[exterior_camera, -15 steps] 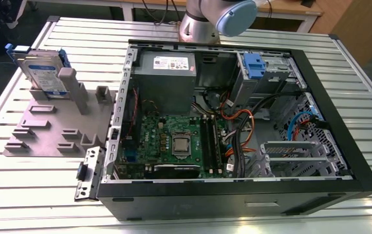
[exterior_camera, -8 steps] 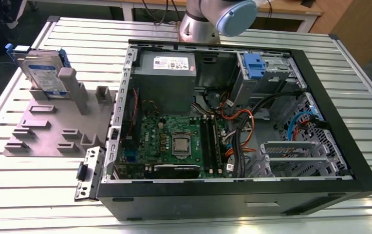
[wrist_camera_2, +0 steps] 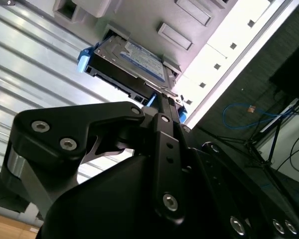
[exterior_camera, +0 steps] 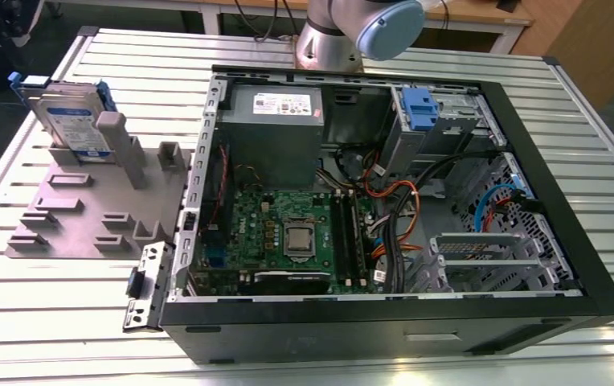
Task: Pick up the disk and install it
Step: 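Pick up the disk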
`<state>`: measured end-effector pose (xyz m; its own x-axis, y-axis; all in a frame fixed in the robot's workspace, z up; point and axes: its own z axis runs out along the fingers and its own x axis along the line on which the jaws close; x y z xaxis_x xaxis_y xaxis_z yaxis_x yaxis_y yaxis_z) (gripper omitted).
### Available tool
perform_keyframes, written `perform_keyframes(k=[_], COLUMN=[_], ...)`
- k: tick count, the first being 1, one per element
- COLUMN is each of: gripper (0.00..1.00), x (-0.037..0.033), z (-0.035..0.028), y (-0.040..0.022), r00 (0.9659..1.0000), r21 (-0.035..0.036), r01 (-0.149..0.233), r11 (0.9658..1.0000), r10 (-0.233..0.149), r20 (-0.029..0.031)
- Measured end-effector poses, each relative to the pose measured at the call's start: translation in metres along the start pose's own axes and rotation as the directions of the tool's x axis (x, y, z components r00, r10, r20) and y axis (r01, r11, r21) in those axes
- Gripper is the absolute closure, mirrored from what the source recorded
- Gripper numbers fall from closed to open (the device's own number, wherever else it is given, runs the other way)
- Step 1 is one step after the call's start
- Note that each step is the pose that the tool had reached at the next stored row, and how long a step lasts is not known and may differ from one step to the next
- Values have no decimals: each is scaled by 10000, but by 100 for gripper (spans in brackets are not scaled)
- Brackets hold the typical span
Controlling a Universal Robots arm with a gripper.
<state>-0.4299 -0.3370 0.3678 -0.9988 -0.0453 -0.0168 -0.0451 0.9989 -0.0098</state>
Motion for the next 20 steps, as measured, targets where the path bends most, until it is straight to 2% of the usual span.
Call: perform_keyframes(k=[7,20], gripper=[89,89], x=[0,0], z=[0,0], y=[0,0], r00=[9982,9979], r21=[-10,-11], r01=[601,650], r11=[9982,9979], r10=[-601,-650], r20=[6,7])
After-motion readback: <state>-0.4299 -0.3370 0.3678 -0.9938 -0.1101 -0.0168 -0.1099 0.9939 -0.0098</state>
